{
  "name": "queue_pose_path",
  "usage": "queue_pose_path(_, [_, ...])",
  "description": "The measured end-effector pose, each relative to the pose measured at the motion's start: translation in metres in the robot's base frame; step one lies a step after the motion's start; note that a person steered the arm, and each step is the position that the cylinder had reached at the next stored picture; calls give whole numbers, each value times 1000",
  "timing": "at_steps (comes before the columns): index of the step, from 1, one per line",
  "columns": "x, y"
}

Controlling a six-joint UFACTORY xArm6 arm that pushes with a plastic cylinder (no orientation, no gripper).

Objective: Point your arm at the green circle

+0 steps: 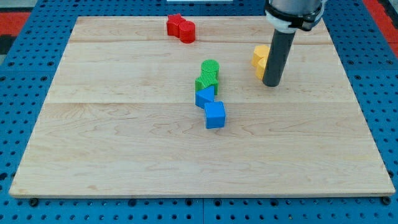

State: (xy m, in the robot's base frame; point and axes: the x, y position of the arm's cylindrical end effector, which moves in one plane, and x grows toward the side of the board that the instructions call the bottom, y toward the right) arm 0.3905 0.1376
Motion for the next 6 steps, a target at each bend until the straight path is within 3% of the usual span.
queue_pose_path(2, [-46,2])
queue_pose_path(4, [-42,-1])
queue_pose_path(6, [-64,-61])
